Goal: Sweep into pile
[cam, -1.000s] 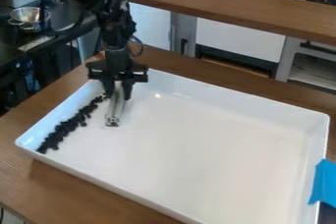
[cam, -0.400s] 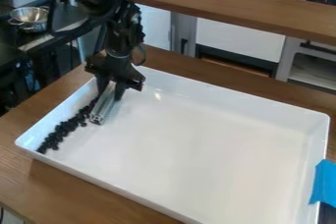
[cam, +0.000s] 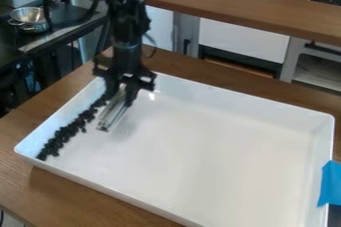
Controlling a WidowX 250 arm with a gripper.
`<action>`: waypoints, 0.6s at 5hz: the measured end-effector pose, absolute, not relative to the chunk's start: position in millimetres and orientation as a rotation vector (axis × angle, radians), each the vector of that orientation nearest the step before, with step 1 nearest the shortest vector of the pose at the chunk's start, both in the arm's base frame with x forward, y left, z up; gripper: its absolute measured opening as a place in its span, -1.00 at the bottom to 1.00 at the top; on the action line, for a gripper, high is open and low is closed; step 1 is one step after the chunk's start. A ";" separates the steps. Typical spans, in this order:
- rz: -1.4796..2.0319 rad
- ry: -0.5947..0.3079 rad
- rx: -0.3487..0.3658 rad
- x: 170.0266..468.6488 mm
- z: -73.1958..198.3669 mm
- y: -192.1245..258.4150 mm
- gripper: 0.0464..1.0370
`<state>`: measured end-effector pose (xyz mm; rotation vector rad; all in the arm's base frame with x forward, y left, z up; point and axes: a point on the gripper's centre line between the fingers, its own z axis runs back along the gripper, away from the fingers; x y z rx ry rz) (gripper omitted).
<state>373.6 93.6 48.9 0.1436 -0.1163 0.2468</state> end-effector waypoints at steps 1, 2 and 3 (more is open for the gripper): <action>0.198 -0.146 0.072 369.4 74.6 49.4 -0.34; 0.164 -0.169 0.031 365.0 85.8 3.4 -0.34; 0.164 -0.186 0.009 363.6 87.1 -44.8 -0.34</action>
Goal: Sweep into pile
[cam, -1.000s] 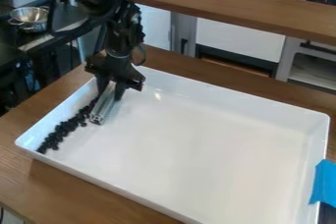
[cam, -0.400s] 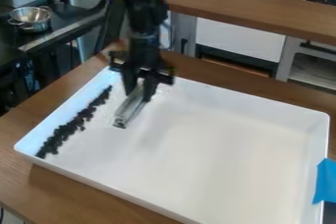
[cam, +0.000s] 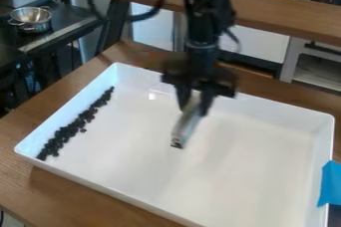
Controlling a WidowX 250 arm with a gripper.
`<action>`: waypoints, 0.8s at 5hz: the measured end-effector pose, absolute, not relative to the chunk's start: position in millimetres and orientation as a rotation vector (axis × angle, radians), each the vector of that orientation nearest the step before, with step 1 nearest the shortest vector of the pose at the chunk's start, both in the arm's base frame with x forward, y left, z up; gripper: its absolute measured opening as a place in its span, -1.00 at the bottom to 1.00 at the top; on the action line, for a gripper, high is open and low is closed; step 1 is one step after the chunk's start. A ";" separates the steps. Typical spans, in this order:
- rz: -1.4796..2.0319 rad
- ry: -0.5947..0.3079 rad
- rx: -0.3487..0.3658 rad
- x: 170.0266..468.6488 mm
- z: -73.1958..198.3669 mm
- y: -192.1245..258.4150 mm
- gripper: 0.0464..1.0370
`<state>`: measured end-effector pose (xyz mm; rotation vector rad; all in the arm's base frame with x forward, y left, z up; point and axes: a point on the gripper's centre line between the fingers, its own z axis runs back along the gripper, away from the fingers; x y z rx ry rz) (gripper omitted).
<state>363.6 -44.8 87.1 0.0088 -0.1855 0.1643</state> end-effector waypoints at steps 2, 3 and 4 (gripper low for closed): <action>0.183 -0.153 -0.045 379.7 71.5 -123.4 -0.34; 0.192 -0.172 -0.006 387.2 53.1 -139.1 -0.34; 0.166 -0.185 0.068 389.0 26.0 -142.2 -0.25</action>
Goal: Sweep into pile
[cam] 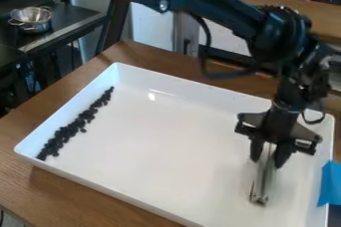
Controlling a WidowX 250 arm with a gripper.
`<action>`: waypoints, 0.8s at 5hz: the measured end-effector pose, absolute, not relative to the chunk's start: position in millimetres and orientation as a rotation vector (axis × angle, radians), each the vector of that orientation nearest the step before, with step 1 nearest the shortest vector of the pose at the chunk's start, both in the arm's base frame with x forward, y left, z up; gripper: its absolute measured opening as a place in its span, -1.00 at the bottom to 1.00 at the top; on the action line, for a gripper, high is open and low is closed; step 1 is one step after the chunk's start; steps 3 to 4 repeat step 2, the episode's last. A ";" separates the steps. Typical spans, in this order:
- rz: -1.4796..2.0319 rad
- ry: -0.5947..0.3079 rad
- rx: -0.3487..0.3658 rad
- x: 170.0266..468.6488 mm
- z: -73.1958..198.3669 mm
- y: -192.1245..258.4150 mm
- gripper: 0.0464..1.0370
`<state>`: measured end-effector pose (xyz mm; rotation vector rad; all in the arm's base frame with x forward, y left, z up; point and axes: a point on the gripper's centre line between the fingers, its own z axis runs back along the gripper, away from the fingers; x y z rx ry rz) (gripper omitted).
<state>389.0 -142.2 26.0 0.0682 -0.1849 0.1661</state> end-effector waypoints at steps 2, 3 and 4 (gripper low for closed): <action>0.182 -0.157 -0.037 377.7 66.3 -126.7 0.87; 0.182 -0.157 -0.037 377.7 66.3 -126.7 0.87; 0.182 -0.157 -0.037 377.7 66.3 -126.7 0.87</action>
